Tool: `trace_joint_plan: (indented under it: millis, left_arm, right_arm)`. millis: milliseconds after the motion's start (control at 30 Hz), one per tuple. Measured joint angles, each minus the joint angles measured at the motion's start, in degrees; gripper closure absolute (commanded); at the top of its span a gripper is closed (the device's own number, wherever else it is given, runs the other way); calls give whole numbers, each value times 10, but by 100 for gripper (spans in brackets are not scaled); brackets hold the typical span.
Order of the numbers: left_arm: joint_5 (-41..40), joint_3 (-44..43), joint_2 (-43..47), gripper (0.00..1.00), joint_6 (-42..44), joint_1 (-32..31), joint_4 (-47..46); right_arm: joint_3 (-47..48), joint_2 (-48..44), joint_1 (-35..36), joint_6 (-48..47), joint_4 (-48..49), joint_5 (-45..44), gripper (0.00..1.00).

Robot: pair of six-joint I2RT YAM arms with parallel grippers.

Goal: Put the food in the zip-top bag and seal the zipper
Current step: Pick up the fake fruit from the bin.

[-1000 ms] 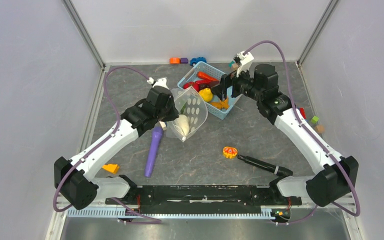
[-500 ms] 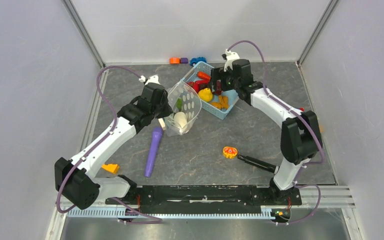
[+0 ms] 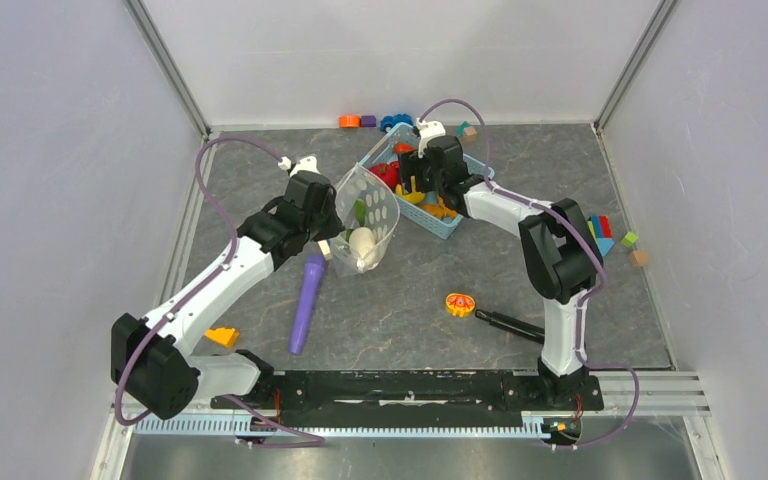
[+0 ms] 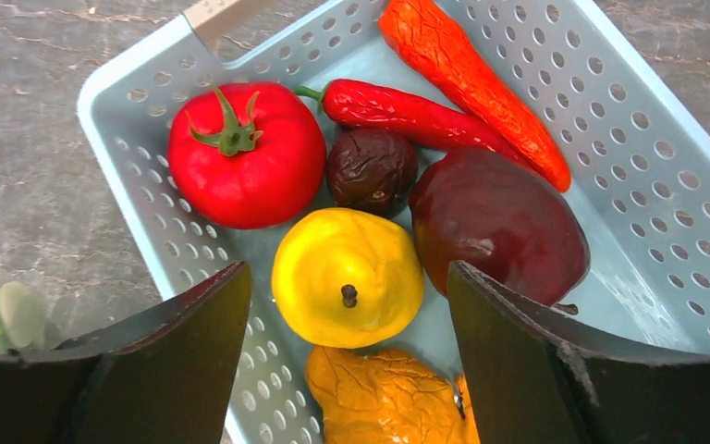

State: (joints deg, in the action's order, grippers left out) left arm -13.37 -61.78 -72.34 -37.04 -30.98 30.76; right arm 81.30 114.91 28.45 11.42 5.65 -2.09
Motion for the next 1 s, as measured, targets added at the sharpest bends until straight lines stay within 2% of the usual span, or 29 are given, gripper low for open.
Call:
trace_joint_plan:
  millis: [267,567,833,1000]
  left_arm:
    - [4,18,5,98,0,1,-14]
    - [14,27,11,98,-1,1,-22]
    - [19,32,16,98,-5,1,-26]
    - [20,38,20,98,-5,1,-28]
  right_arm:
    - [6,31,11,-8,20,-29,36]
    - [9,39,22,-3,38,-42,82]
    - [-27,11,29,2,51,-51,100]
    - [-76,-61,31,1,57,-59,100]
